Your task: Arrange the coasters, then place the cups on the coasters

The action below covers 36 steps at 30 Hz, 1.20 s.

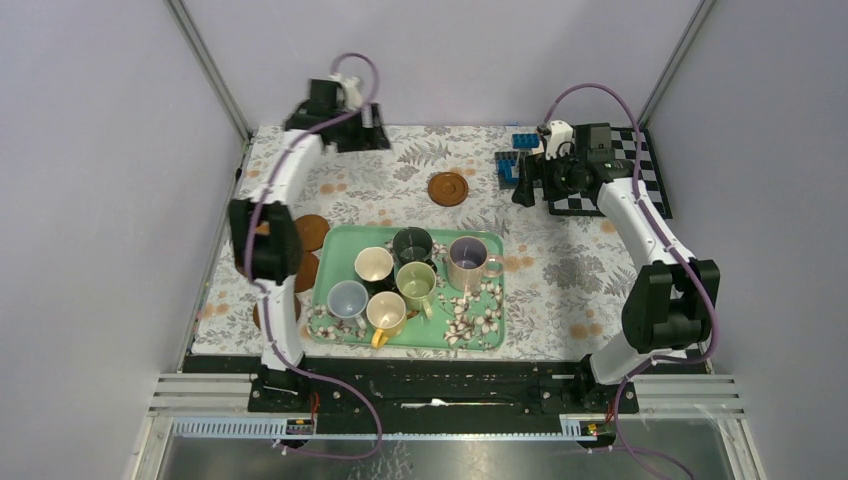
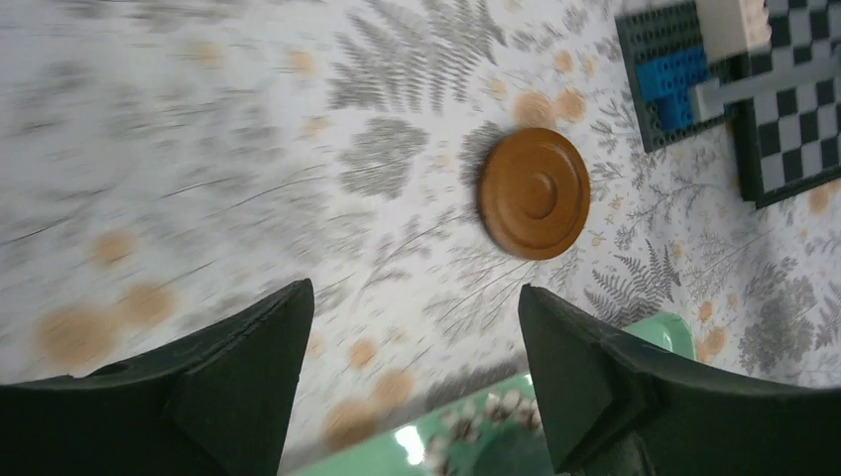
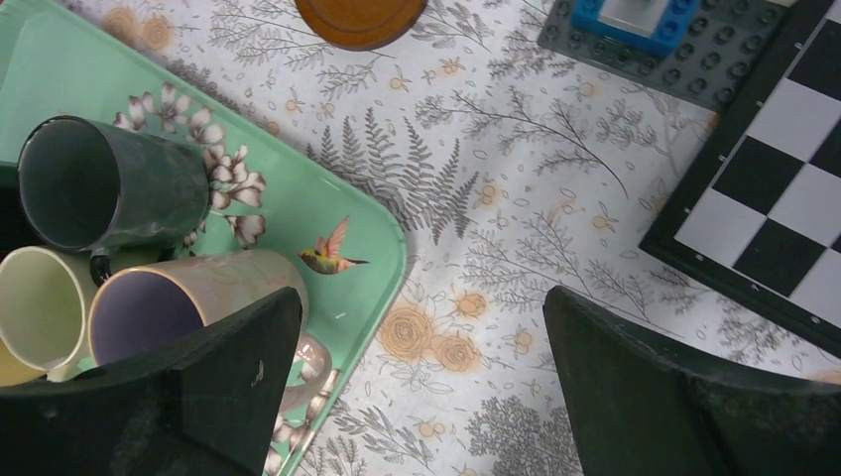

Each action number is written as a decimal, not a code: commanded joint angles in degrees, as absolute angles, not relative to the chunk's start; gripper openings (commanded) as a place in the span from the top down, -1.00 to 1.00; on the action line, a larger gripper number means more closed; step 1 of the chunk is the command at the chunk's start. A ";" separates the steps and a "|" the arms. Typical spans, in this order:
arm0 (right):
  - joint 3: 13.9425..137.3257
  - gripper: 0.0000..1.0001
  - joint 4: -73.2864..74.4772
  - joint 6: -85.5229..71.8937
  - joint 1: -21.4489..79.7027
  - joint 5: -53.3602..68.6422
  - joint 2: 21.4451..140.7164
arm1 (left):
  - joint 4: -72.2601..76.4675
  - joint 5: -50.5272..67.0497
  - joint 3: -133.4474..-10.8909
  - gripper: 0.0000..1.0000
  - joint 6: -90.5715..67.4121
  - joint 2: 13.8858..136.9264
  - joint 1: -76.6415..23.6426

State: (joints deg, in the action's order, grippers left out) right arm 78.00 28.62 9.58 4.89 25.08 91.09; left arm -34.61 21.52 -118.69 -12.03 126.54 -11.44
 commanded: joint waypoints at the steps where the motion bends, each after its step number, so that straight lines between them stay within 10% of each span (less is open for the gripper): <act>1: 80.77 -0.99 26.10 8.89 6.67 27.15 91.97 | -40.30 24.98 -111.16 -0.60 -7.97 113.52 -1.84; 12: 82.67 -0.99 27.24 9.39 7.69 29.96 94.35 | -50.41 20.91 -88.27 -0.46 16.37 102.34 13.15; 36: 83.01 -0.99 28.30 10.65 7.91 28.91 94.86 | -38.78 12.92 -91.97 -0.33 30.73 119.89 11.31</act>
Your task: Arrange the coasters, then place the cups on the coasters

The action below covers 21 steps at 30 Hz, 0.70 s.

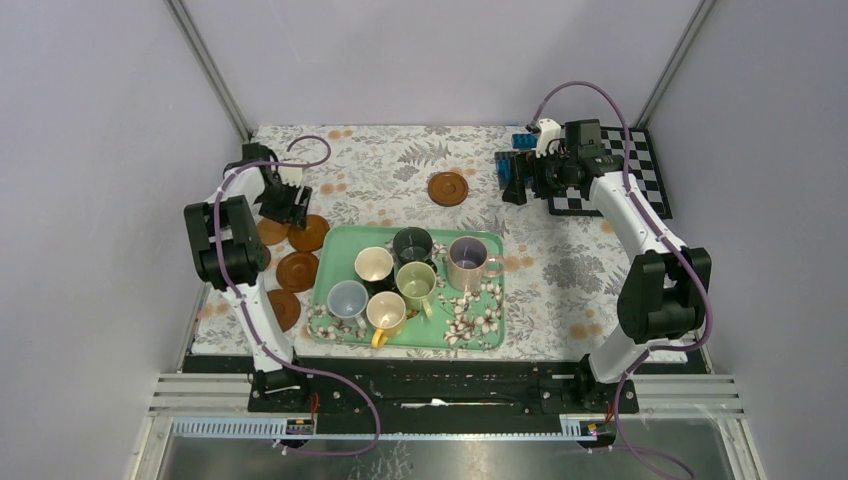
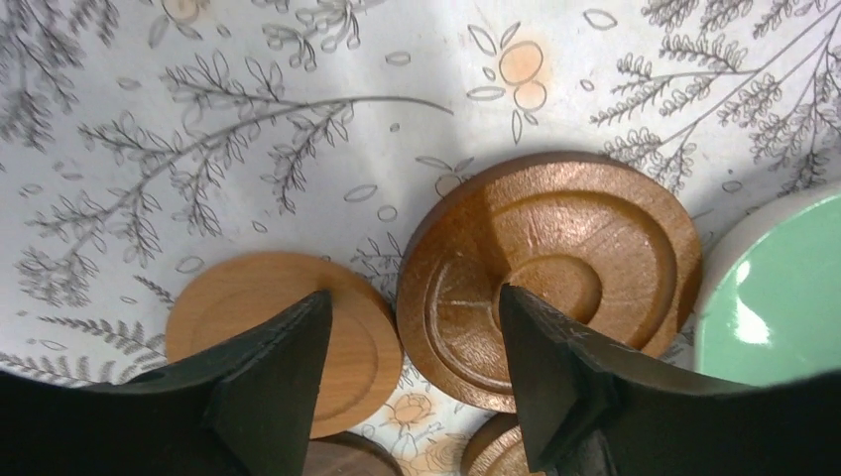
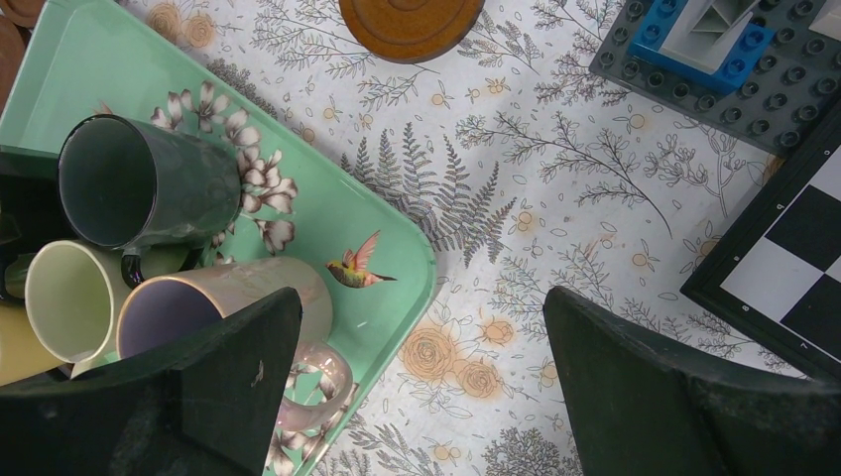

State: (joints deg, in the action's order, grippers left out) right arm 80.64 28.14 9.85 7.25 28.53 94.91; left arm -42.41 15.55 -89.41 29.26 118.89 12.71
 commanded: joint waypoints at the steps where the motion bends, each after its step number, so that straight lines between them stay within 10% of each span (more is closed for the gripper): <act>1: 83.05 -0.99 28.22 10.66 7.95 28.96 95.05 | -37.76 11.94 -92.19 -0.29 29.91 120.55 10.78; 21: 101.37 -0.61 27.01 12.23 15.18 25.24 111.94 | -36.56 11.76 -117.55 0.04 9.75 138.34 0.69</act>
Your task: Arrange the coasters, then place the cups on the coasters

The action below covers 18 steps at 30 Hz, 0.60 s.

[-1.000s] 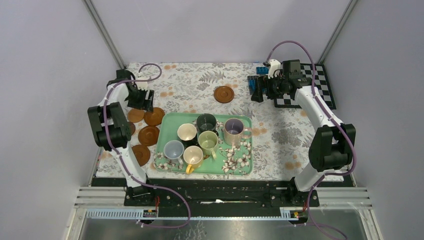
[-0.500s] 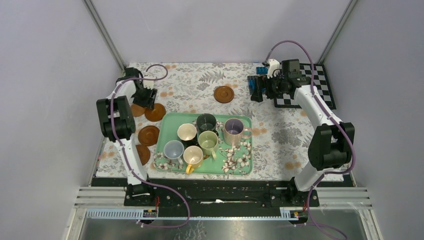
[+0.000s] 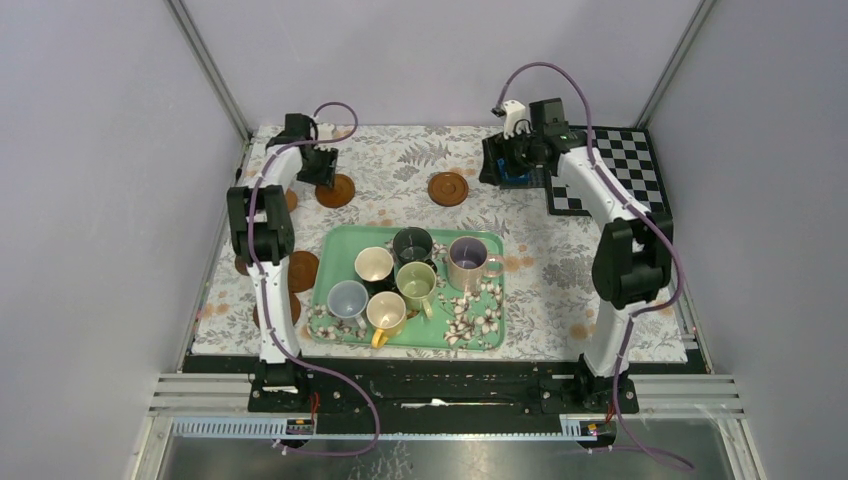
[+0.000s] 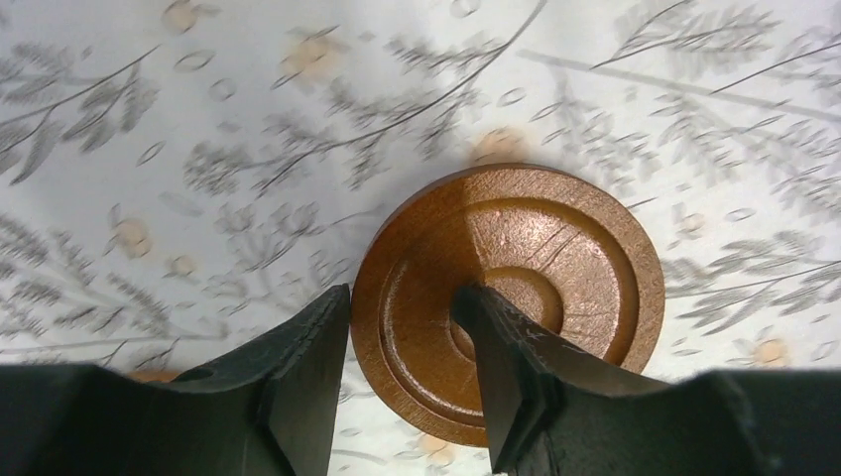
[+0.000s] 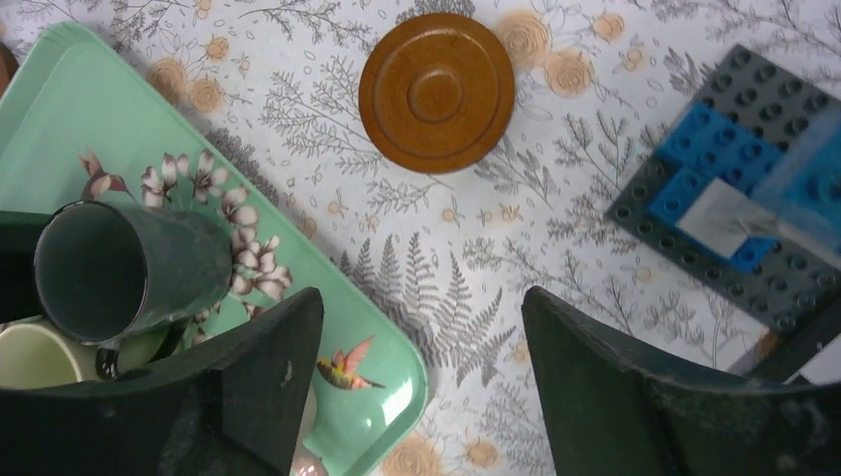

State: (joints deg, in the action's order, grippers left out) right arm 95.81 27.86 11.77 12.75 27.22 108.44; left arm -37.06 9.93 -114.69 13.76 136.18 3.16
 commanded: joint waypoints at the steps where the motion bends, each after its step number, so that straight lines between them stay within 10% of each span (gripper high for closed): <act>1: 102.55 -0.55 26.74 12.21 15.74 24.90 113.02 | -36.46 12.29 -117.76 0.04 9.12 138.68 0.33; 18: 117.19 0.09 25.14 16.13 23.33 15.45 131.82 | -36.61 22.07 -119.52 -0.05 -3.82 142.03 -4.42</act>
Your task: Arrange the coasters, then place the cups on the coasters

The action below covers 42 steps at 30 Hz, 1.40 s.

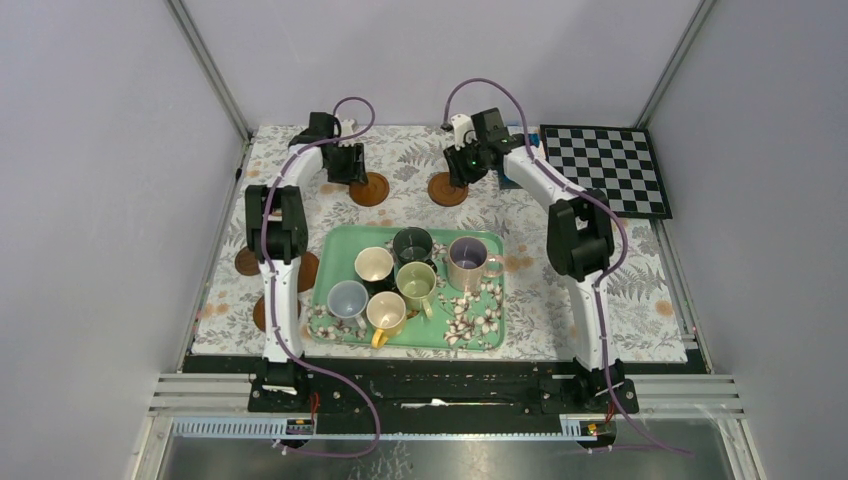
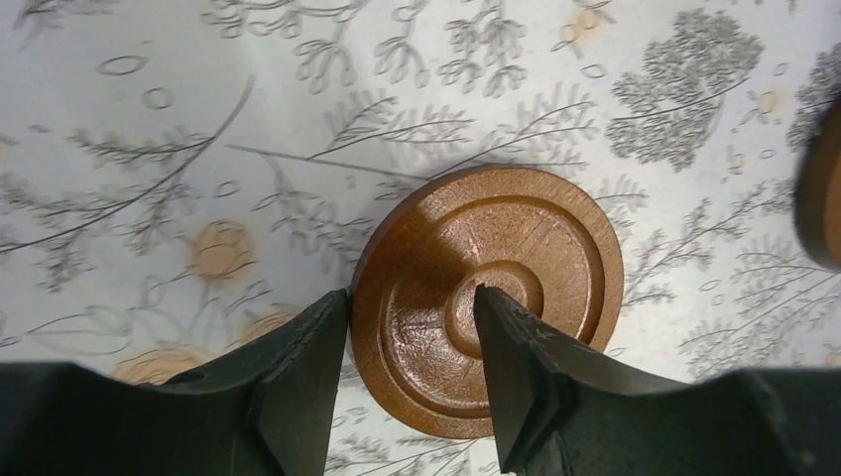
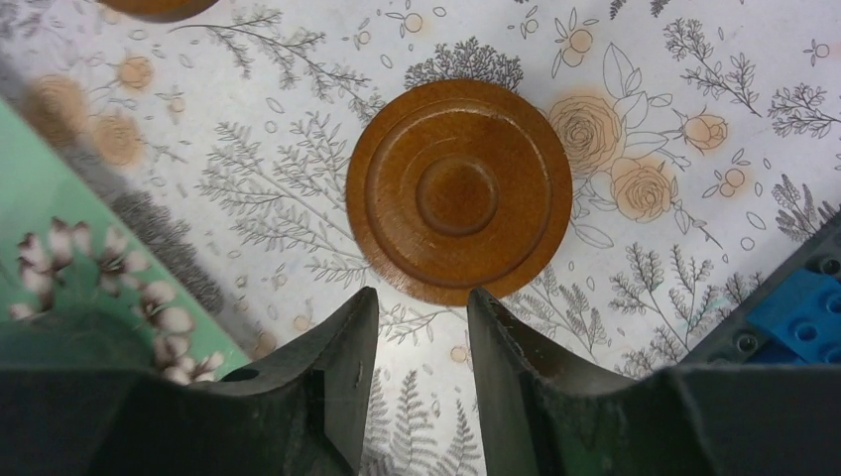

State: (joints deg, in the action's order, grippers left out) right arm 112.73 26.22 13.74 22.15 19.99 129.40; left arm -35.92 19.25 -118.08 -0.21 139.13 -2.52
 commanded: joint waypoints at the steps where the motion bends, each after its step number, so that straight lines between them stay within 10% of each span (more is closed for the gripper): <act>1: 117.77 0.11 25.25 16.57 23.57 14.82 132.52 | -36.52 22.13 -119.66 -0.06 -4.25 142.22 -4.60; 20: 128.69 0.47 31.95 24.81 26.56 4.75 144.48 | -32.02 21.02 -118.21 -0.19 -13.66 142.61 -7.64; 42: 104.54 0.60 28.31 33.54 25.49 0.28 131.15 | -23.20 19.36 -112.83 -0.16 -20.66 140.89 -11.51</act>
